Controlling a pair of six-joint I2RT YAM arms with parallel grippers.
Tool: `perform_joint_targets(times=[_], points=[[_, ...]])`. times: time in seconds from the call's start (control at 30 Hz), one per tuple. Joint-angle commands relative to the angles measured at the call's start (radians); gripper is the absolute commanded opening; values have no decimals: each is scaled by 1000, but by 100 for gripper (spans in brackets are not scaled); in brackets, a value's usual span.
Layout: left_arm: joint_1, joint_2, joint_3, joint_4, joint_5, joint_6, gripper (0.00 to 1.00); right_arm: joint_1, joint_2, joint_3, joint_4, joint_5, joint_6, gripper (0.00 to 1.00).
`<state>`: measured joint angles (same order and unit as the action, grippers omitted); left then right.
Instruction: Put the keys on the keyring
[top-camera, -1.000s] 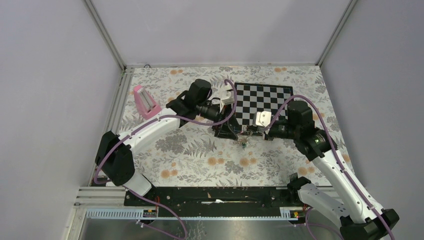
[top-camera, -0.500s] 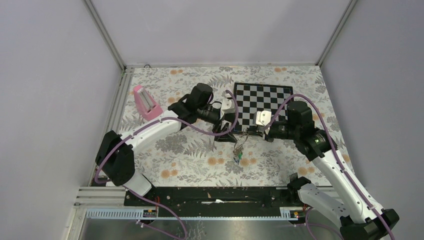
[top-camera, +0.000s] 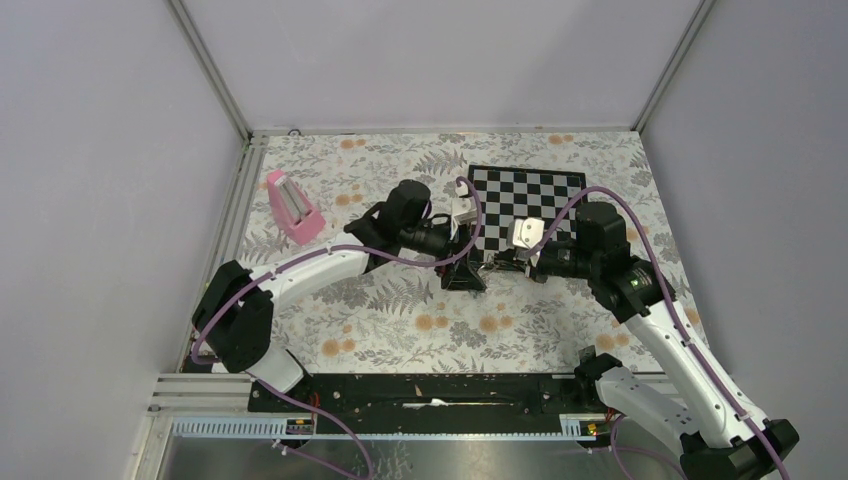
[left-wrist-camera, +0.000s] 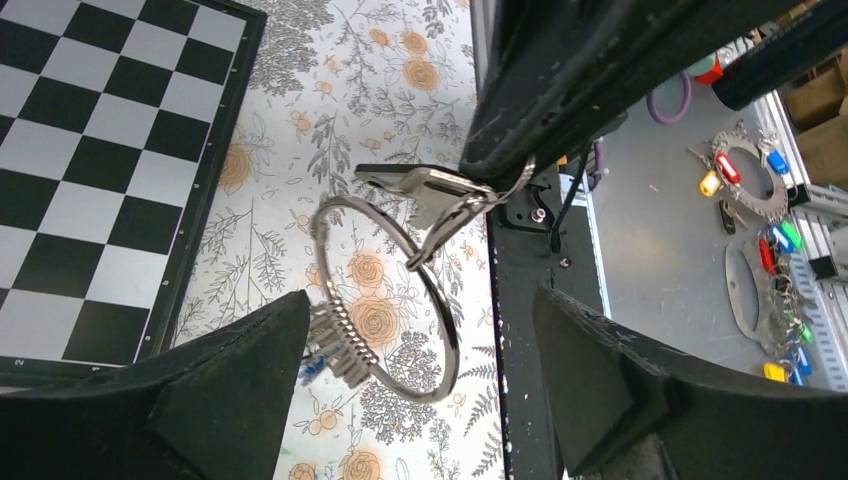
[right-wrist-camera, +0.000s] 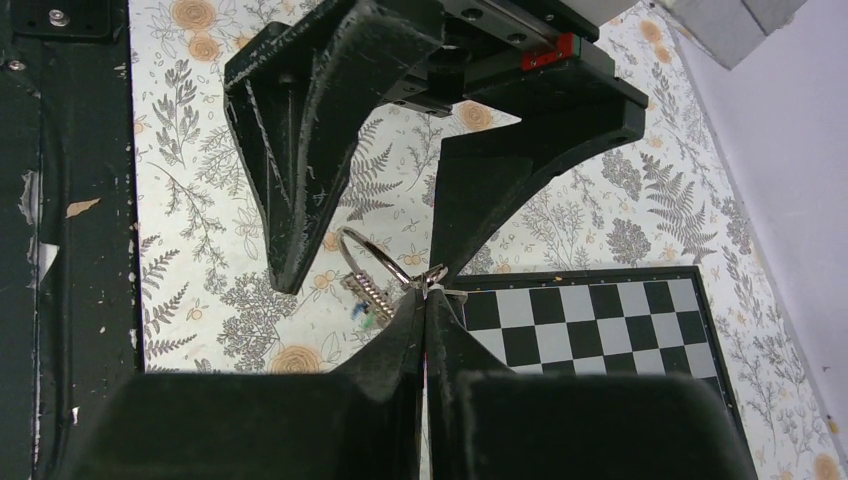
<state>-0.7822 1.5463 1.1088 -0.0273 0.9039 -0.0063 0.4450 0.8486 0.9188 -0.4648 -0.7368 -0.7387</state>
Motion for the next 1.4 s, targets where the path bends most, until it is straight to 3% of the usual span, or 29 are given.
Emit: perform_joint_targets(times=[0.0,0.47,0.7,0.97,1.37], points=[[-3,-38,-1,77,-63,-73,86,0,-17,31,55,15,15,0],[-3,-9,-2,11,45,51,44,-6,-28,34,60,37,25,0],[-3,10,55,-83,68,104,0,-9,-33,32,59,63,27,0],[0,-10,167,-363,47,318,0,-25,-69,-16,58,151,11,0],[48,-124,226,-468,-22,439,0,-26,-103,-127,14,224,-39,0]])
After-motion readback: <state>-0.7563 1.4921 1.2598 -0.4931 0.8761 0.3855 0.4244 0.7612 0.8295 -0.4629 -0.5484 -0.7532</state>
